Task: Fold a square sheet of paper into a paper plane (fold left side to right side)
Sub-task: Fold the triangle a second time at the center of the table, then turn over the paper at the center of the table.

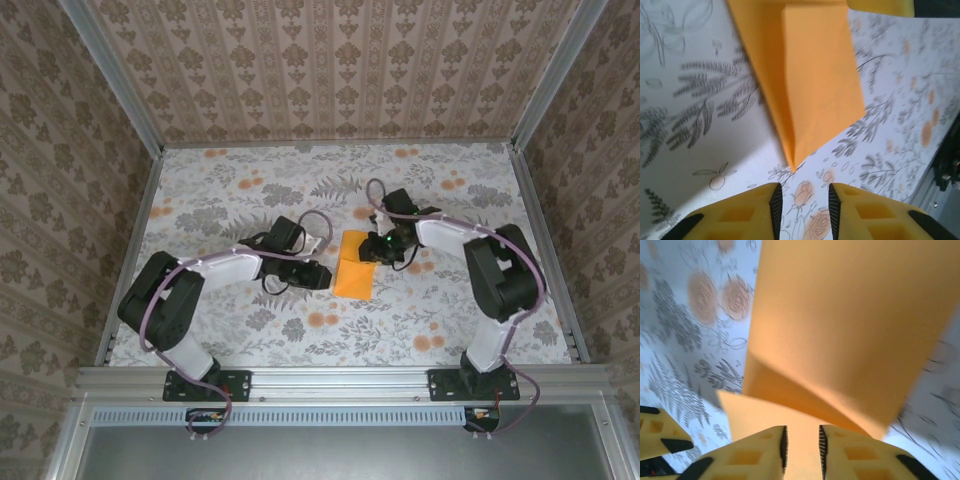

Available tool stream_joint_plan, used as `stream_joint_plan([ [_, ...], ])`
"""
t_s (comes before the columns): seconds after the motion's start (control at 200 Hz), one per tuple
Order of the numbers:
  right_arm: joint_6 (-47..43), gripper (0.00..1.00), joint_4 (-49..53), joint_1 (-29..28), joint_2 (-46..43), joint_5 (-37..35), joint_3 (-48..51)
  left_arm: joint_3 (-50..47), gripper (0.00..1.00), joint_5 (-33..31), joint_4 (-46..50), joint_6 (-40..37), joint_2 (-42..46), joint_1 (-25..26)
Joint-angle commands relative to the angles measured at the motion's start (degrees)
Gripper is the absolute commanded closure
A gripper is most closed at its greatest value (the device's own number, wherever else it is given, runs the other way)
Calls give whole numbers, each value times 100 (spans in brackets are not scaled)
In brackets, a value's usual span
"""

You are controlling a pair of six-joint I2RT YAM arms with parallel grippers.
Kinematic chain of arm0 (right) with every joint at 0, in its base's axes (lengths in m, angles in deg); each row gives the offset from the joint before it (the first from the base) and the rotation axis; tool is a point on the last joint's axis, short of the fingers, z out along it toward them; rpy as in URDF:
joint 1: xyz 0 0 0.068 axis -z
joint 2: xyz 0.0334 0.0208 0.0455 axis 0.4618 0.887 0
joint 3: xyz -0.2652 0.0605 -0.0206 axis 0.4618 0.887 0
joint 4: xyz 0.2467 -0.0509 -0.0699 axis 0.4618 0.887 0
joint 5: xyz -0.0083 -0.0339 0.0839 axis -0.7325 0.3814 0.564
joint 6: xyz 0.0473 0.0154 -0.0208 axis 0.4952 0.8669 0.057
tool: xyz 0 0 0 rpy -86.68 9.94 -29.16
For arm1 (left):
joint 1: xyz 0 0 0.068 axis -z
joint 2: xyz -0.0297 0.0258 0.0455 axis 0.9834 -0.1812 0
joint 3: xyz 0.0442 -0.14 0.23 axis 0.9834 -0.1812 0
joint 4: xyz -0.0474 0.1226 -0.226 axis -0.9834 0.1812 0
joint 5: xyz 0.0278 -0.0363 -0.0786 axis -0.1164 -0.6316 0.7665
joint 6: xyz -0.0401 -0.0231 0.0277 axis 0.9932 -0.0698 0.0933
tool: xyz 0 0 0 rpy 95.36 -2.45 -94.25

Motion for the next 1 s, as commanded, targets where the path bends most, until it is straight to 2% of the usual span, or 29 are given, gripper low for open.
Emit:
stream_joint_plan([
  [0.0, 21, 60, -334, 248, -802, -334, 441, 177, 58, 137, -374, 76, -41, -89],
  [0.125, 84, 39, -662, 456, -1386, -389, 1047, 520, 50, 162, -616, 108, -478, -90],
  [0.215, 129, 25, -820, 502, -1637, -273, 1344, 789, 48, 162, -646, 61, -826, -89],
  [0.37, 297, 15, -1042, 509, -1794, 18, 1667, 1106, 51, 486, -807, 62, -1327, -63],
  [0.445, 406, 14, -1204, 511, -1792, 203, 1810, 1220, 55, 506, -820, 38, -1491, -40],
  [0.53, 494, 14, -1321, 510, -1711, 385, 1902, 1246, 69, 477, -909, 47, -1540, -28],
  [0.625, 589, 21, -1476, 494, -1551, 667, 1913, 1171, 86, 281, -880, -40, -1392, -27],
  [0.69, 689, 27, -1616, 485, -1399, 891, 1881, 1041, 93, 237, -894, -86, -1223, -27],
  [0.715, 728, 29, -1685, 471, -1339, 972, 1866, 995, 94, 36, -899, -94, -1161, -36],
  [0.805, 867, 33, -1904, 403, -1129, 1143, 1793, 804, 95, -53, -938, -87, -955, -67],
  [0.995, 1050, 35, -2206, 108, -646, 1290, 1501, 581, 95, -161, -1026, -26, -743, -71],
])
